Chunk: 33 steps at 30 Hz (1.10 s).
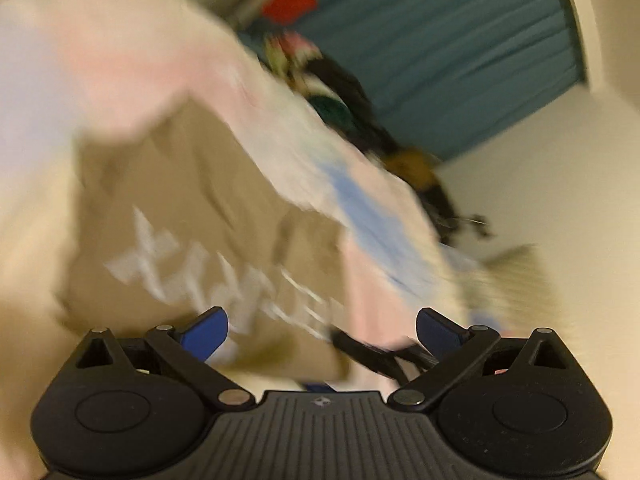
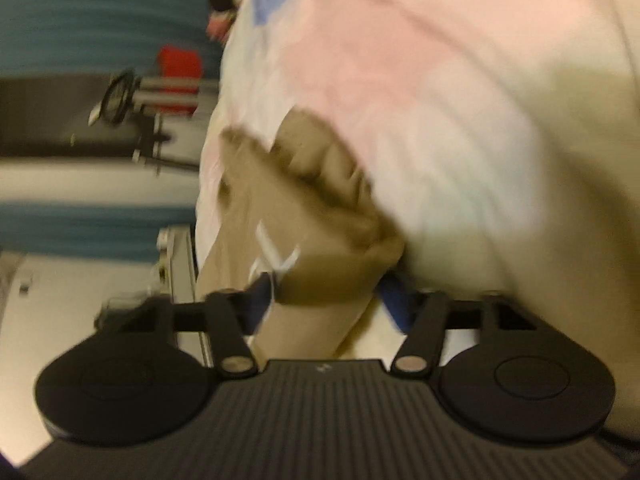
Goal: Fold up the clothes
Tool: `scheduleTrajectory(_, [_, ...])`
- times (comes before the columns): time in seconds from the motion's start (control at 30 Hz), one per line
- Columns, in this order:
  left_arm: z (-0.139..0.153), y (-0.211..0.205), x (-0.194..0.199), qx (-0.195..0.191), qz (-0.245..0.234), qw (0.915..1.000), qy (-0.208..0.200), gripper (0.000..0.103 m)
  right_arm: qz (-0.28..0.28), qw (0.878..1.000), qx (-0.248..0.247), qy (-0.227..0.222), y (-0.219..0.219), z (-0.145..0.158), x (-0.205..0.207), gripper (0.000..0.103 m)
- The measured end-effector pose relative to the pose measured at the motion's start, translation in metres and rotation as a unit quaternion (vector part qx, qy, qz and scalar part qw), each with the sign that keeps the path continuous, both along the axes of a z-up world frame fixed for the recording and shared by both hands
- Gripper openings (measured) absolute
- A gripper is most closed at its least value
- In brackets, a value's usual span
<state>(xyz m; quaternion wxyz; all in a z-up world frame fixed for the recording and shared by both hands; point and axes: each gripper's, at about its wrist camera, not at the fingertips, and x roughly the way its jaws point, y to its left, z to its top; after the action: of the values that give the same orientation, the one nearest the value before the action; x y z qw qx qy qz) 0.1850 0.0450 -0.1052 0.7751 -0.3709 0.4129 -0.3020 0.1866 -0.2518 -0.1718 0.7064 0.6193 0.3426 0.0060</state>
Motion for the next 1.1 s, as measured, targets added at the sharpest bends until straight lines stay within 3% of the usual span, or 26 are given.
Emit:
scheduleTrajectory(0.07, [-0.017,-0.005,0.007,-0.048,-0.021,0.9978,0.041,0.102,-0.002,1.000,-0.004,-0.002,0.003,-0.002,0.004,0.045])
scheduleTrajectory(0.1, [-0.026,-0.009,0.012,-0.061,-0.023,0.9957,0.067,0.102,0.002,1.000,-0.010,-0.006,0.004,-0.001,0.006,0.034])
scheduleTrajectory(0.17, [-0.044,-0.017,0.023,-0.082,-0.027,0.9890,0.120,0.102,0.004,1.000,-0.018,-0.022,0.005,0.006,0.005,0.024])
scheduleTrajectory(0.27, [-0.059,-0.023,0.031,-0.125,-0.017,0.9808,0.149,0.102,-0.002,0.998,-0.005,-0.055,0.001,0.018,-0.001,0.021])
scheduleTrajectory(0.4, [-0.069,-0.032,0.034,-0.127,-0.024,0.9799,0.152,0.102,-0.008,0.995,0.008,-0.096,-0.001,0.033,-0.009,0.020])
scheduleTrajectory(0.47, [-0.070,-0.028,0.035,-0.102,0.002,0.9830,0.153,0.100,-0.007,0.994,0.007,-0.107,-0.004,0.038,-0.010,0.020])
scheduleTrajectory(0.6, [-0.068,0.005,0.033,-0.125,0.089,0.9784,0.139,0.096,-0.022,0.994,0.011,-0.106,-0.015,0.039,-0.010,0.019])
scheduleTrajectory(0.73, [-0.072,0.032,0.031,-0.139,0.163,0.9658,0.146,0.078,-0.025,0.994,0.012,-0.104,-0.019,0.037,-0.012,0.019])
scheduleTrajectory(0.8, [-0.071,0.031,0.032,-0.124,0.166,0.9670,0.148,0.067,-0.024,0.994,0.003,-0.109,-0.017,0.039,-0.013,0.019])
scheduleTrajectory(0.87, [-0.066,0.028,0.033,-0.104,0.173,0.9697,0.137,0.048,-0.027,0.994,-0.001,-0.107,-0.018,0.039,-0.014,0.019])
scheduleTrajectory(0.97, [-0.056,0.024,0.034,-0.095,0.172,0.9739,0.113,0.028,-0.035,0.994,-0.004,-0.101,-0.021,0.040,-0.016,0.019])
scheduleTrajectory(1.1, [-0.039,0.016,0.038,-0.088,0.161,0.9782,0.097,0.020,-0.047,0.994,-0.009,-0.097,-0.023,0.054,-0.026,0.019])
